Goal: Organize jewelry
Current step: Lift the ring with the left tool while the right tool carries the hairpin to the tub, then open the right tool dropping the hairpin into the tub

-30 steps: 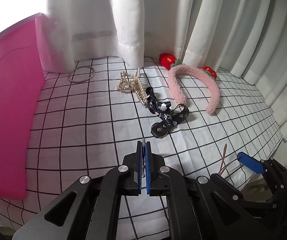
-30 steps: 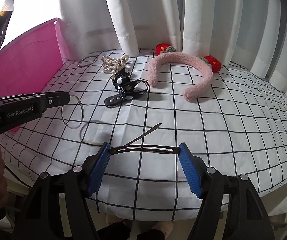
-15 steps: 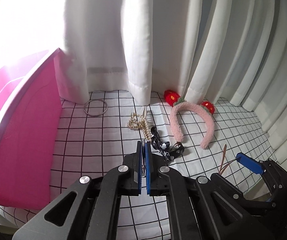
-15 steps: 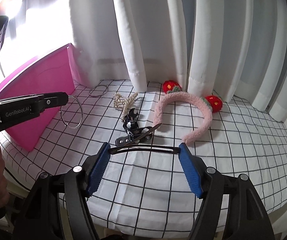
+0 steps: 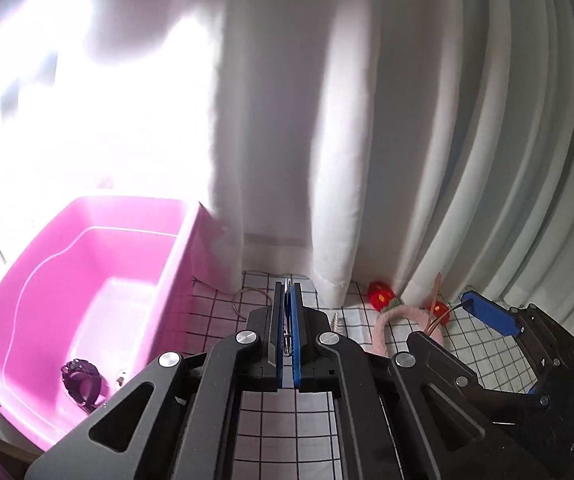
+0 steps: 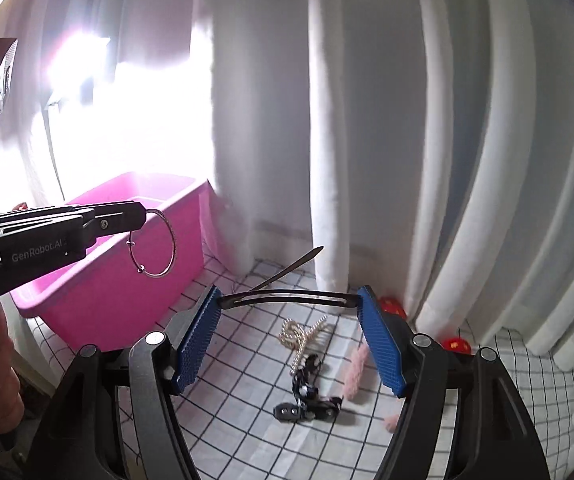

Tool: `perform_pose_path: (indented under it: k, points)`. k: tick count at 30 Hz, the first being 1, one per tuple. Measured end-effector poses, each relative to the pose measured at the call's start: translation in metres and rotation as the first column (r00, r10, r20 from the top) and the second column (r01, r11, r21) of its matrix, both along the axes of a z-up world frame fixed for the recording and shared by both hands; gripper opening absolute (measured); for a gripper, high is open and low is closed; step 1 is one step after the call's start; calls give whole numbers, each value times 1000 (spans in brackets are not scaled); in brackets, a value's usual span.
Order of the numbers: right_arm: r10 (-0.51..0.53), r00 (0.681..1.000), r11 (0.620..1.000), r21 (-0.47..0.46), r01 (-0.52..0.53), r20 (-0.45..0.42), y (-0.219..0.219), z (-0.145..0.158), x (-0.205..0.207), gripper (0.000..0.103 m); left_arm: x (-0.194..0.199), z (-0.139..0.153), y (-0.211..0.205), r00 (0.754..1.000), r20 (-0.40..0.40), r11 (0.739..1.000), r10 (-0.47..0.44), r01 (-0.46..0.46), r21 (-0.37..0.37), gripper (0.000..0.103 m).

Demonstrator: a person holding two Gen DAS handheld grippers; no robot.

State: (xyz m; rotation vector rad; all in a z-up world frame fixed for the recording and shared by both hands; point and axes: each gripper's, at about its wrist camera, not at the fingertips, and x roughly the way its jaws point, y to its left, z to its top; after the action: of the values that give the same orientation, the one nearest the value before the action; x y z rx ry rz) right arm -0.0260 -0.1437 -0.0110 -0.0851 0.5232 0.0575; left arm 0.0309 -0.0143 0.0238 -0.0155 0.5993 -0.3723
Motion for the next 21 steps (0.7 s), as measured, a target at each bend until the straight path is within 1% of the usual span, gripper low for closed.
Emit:
perform_pose_path:
  k: [6,12,17,21]
  points:
    - [142,988,990,-11,-141,60,42,26,33,67,10,25,41,992,51,993,119,-118,-7,3]
    - [277,958,961,-20,-276,80,93,38,63,67,17,35,93,966,70,968,249,-250,3,3]
    - [363,930,932,-21,-362,60,134,35,82,67,22,27,134,941,56,942,335,-336,14,3]
    - [409,912,912,-23,-409,25,164,27,97,67,27,12,155,927,33,927,375,-375,18,3]
